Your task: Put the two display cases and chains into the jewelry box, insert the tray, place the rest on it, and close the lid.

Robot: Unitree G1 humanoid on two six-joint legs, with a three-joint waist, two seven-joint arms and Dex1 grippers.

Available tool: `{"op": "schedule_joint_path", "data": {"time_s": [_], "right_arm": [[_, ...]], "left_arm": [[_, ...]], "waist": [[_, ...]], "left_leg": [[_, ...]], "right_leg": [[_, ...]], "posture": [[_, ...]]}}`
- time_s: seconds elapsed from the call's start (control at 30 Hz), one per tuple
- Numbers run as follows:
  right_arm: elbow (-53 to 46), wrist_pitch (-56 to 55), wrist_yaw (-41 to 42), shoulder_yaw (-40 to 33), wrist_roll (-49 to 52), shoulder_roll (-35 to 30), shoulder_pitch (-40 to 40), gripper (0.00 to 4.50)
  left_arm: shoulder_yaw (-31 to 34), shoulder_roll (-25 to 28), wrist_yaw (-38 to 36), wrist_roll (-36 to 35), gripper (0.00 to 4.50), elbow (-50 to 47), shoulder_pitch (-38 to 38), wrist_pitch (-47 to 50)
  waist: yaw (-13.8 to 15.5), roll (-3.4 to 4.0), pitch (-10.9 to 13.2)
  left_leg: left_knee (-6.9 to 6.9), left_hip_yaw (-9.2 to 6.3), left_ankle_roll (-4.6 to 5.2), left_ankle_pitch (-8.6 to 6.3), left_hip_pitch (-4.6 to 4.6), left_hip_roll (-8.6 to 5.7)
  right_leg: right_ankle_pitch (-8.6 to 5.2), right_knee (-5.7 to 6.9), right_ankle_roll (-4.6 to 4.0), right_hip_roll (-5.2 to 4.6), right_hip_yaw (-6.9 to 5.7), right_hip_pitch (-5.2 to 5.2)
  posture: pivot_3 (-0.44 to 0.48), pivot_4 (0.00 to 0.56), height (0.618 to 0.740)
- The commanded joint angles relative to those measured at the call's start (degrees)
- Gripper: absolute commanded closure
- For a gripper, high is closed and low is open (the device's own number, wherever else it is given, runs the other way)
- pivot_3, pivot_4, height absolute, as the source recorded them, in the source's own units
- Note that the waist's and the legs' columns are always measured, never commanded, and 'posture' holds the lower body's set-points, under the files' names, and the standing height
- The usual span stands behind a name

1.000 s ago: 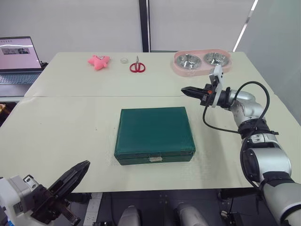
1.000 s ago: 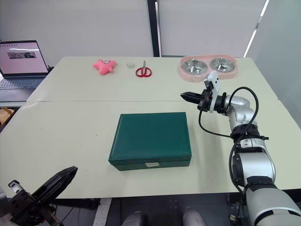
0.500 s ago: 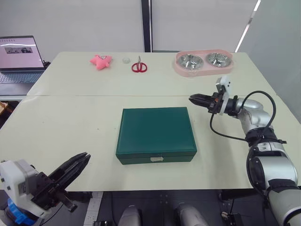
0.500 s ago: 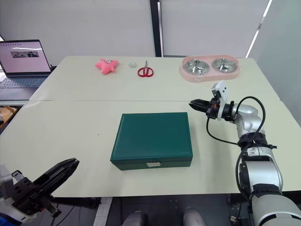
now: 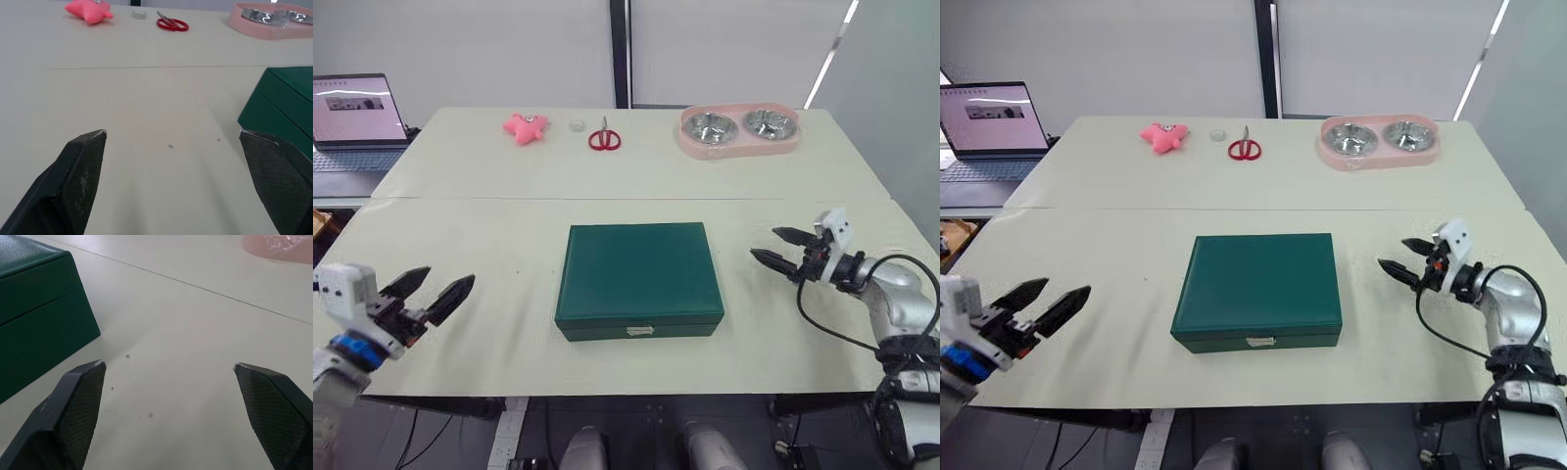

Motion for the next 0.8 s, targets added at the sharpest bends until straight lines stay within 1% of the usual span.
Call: {"op": "schedule_joint_path", "data": {"time_s": [0.03,0.23,0.33,0.43,0.6,0.8], "right_arm": [[-5.04,-0.56,-3.23,-3.85,1.92,-0.84,4.42,0.00],[-7.37,-2.02,-6.28,-6.41,2.36,-1.62,10.67,0.00],[-8.02,-1.92,-6.80,-6.96,2.57,-2.30,12.13,0.00],[-7.62,-2.08,-6.54,-6.94,2.51,-3.02,13.07,0.00],[-6.76,-2.19,-6.36,-7.19,3.02,-3.89,13.11,0.00],[-6.01,-2.04,-6.01,-6.70,2.91,-4.28,12.95,0.00]], "left_arm": [[-3.29,0.33,-2.44,4.73,0.04,5.52,-4.22,-2.37],[-6.69,0.23,-6.64,10.40,0.04,14.42,-9.23,-5.93],[-8.45,0.64,-9.54,14.05,0.04,17.17,-9.26,-9.54],[-8.99,0.51,-9.55,16.65,0.04,18.91,-9.54,-11.14],[-8.00,0.19,-10.56,16.48,0.04,18.53,-9.17,-10.29],[-7.81,0.78,-10.14,17.26,0.04,17.98,-8.21,-9.35]], "waist": [[0.01,0.00,0.00],[-0.36,0.00,0.00],[-0.31,0.00,0.00],[-0.23,0.00,0.00],[-0.21,0.00,0.00],[-0.20,0.00,0.00]], "left_leg": [[0.00,0.01,0.00,0.00,0.00,0.00],[-0.01,0.05,0.00,0.00,0.02,0.03],[-0.01,0.06,0.00,0.00,0.02,0.01],[-0.01,0.05,0.00,0.00,0.01,0.01],[-0.01,0.04,0.00,0.00,0.01,0.01],[-0.01,0.04,0.00,0.00,0.01,0.01]], "right_leg": [[0.00,0.00,0.00,0.00,0.00,0.00],[0.00,0.02,0.00,0.02,0.04,-0.03],[0.00,0.01,0.00,0.01,0.04,-0.02],[0.00,0.01,0.00,0.01,0.03,-0.02],[0.00,0.01,0.00,0.00,0.03,-0.01],[0.00,0.01,0.00,-0.01,0.02,-0.01]], "posture": [[0.000,0.150,0.740],[0.000,0.150,0.740],[0.000,0.150,0.740],[0.000,0.150,0.740],[0.000,0.150,0.740],[0.000,0.150,0.740]]}}
